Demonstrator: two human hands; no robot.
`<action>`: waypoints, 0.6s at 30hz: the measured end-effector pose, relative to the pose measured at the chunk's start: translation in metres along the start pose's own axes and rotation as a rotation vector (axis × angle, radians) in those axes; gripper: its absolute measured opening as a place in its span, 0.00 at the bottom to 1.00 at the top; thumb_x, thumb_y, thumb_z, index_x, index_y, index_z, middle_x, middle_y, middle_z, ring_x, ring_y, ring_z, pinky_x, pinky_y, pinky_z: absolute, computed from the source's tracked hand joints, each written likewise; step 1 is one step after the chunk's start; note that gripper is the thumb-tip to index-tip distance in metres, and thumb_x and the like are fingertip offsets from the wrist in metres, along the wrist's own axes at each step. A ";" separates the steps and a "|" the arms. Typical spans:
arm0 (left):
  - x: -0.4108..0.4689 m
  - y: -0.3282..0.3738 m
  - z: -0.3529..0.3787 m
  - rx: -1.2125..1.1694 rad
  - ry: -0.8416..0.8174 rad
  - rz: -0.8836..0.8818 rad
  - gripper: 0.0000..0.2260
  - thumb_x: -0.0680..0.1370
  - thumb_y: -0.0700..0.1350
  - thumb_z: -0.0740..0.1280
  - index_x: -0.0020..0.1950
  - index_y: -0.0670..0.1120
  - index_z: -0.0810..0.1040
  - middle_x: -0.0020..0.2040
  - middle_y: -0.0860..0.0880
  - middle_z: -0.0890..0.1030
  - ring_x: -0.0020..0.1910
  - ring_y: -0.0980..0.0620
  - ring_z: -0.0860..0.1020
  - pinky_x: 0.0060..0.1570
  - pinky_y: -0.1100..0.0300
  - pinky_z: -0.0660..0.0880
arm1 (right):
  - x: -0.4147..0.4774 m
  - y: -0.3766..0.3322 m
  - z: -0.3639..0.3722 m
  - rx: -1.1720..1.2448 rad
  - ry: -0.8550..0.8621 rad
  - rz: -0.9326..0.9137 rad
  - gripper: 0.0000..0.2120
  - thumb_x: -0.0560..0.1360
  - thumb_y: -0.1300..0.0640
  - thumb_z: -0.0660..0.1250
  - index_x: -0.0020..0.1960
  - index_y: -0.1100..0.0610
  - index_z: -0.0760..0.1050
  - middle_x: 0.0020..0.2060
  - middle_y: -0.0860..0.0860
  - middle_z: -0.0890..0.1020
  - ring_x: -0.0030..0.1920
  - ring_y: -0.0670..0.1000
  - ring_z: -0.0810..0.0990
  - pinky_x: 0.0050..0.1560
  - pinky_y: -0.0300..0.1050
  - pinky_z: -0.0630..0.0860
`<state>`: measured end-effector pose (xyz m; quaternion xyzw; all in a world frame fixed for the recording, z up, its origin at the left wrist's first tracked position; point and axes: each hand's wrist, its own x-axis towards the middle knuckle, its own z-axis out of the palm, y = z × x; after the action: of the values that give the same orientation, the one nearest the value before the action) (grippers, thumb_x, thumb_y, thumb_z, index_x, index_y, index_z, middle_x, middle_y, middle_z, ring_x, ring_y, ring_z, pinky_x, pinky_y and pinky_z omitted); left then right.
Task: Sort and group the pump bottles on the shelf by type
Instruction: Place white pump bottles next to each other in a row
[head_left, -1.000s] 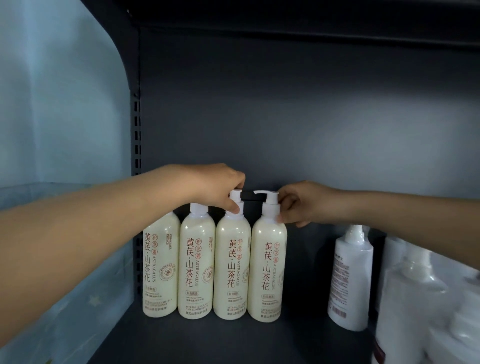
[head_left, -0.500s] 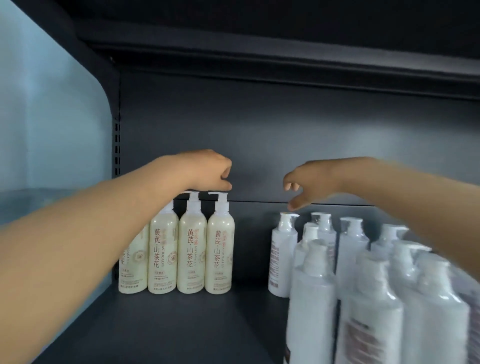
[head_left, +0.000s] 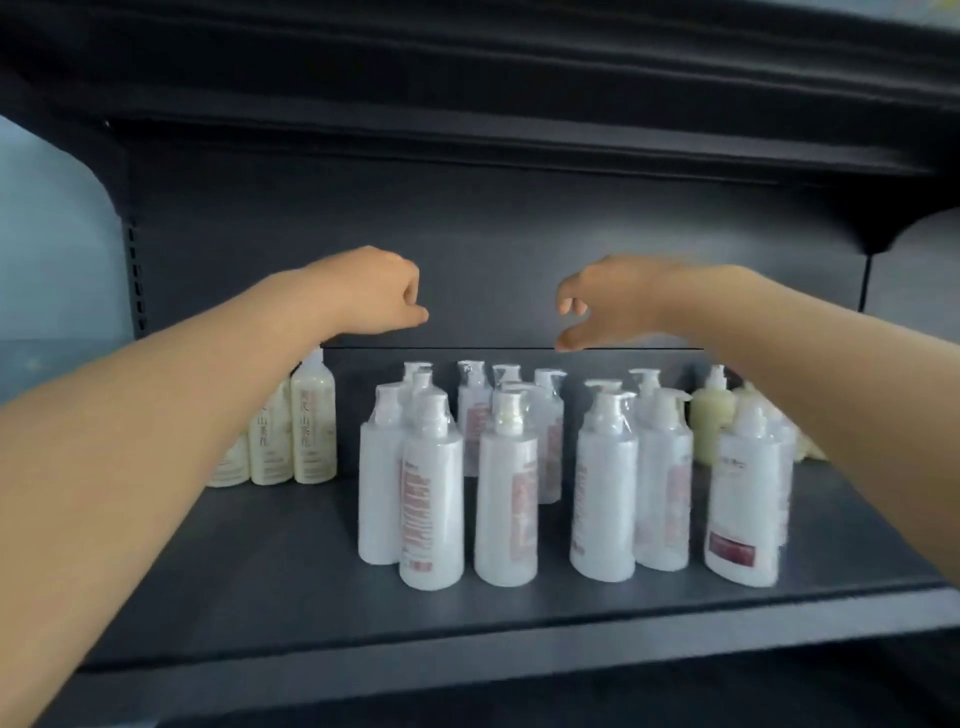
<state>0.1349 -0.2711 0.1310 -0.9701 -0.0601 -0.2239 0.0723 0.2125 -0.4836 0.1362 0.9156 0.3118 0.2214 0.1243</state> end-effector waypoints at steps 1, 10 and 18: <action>-0.004 0.012 -0.004 -0.001 -0.008 0.002 0.13 0.78 0.52 0.60 0.55 0.45 0.76 0.56 0.50 0.77 0.55 0.48 0.74 0.52 0.55 0.71 | -0.011 0.008 -0.002 0.008 -0.009 0.006 0.23 0.74 0.40 0.63 0.64 0.51 0.70 0.61 0.48 0.75 0.63 0.55 0.71 0.59 0.50 0.71; 0.003 0.092 -0.004 0.049 -0.059 0.076 0.12 0.77 0.54 0.60 0.54 0.48 0.74 0.54 0.50 0.78 0.52 0.48 0.76 0.52 0.52 0.74 | -0.067 0.081 0.020 0.089 -0.015 0.109 0.22 0.74 0.40 0.62 0.63 0.49 0.71 0.62 0.47 0.75 0.62 0.53 0.71 0.60 0.51 0.72; 0.069 0.128 0.035 0.147 -0.008 0.177 0.10 0.77 0.53 0.59 0.51 0.48 0.73 0.50 0.50 0.78 0.49 0.47 0.76 0.50 0.51 0.75 | -0.041 0.136 0.063 0.134 0.000 0.122 0.20 0.74 0.43 0.62 0.63 0.50 0.71 0.61 0.46 0.76 0.53 0.50 0.72 0.56 0.48 0.72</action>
<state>0.2305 -0.3849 0.1160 -0.9646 0.0093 -0.2076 0.1626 0.2843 -0.6202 0.1173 0.9391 0.2696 0.2073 0.0492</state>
